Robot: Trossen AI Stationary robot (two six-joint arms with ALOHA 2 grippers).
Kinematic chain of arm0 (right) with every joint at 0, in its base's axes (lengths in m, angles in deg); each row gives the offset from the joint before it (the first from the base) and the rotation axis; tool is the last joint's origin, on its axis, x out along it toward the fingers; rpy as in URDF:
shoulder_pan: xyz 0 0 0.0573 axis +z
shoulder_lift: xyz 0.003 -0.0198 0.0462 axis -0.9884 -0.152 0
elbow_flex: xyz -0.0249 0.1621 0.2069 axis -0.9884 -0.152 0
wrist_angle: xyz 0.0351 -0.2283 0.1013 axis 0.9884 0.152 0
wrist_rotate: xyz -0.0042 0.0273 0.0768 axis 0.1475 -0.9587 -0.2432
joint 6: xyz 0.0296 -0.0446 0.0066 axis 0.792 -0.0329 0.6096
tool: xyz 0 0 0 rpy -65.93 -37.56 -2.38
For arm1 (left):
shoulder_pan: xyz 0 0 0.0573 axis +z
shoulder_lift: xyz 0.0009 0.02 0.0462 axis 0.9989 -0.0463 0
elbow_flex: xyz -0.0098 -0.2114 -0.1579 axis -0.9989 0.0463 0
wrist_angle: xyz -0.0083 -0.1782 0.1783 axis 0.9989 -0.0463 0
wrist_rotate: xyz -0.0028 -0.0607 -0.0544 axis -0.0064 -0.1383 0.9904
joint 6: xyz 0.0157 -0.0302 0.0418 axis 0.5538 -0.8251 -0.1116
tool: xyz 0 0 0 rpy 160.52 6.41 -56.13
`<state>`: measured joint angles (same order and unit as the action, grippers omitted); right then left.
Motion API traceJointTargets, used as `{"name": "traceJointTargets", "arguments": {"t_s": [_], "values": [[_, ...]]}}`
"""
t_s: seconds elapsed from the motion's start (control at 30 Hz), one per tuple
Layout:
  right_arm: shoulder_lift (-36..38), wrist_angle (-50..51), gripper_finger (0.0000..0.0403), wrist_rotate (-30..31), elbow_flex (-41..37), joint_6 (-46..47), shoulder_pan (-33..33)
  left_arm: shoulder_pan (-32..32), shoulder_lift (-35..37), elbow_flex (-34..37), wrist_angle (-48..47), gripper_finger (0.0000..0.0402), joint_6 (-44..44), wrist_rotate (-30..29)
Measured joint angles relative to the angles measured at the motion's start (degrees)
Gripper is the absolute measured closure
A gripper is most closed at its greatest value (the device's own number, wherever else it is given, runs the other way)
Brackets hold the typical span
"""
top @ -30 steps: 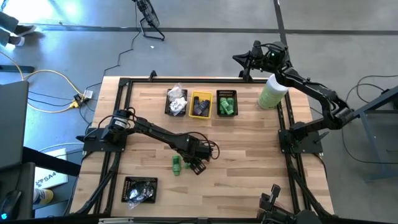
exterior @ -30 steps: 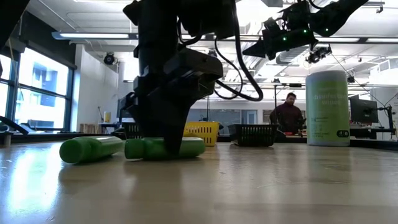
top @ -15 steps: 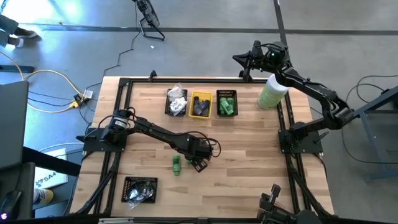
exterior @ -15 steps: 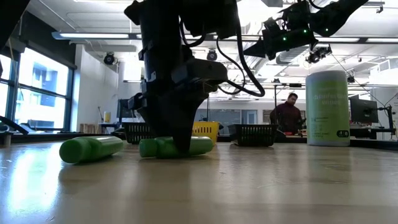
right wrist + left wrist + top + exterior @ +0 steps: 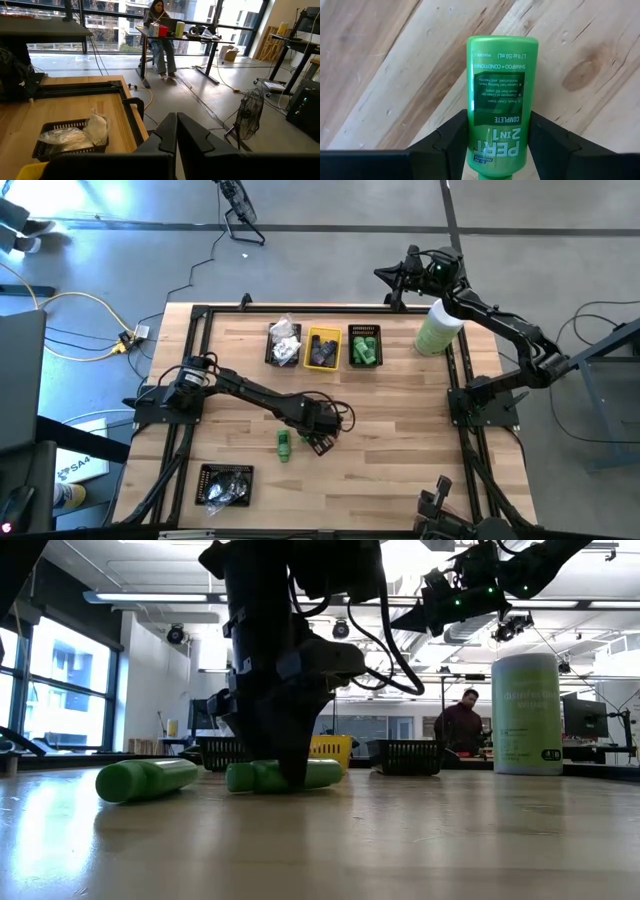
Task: Pick & Place Travel size toiletries
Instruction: Put the green shampoo bottle into the top right black bin
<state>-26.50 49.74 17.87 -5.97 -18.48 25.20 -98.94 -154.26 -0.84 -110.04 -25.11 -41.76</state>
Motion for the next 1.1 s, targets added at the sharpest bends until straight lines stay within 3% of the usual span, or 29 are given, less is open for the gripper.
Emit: {"name": "traceJointTargets", "arguments": {"t_s": [0.5,0.77,1.1], "values": [[0.0,0.1,0.0399,1.9,0.0,-3.0,0.0,3.1,0.1,0.3,0.1,0.0229,4.5,-1.1],[0.0,0.5,0.0399,2.0,0.0,-4.4,-1.8,6.5,3.3,7.5,9.0,0.0229,5.4,-0.7],[0.0,0.6,0.0399,1.8,0.0,-3.7,-3.3,7.2,3.3,8.4,10.2,0.0229,8.4,0.0]]}}
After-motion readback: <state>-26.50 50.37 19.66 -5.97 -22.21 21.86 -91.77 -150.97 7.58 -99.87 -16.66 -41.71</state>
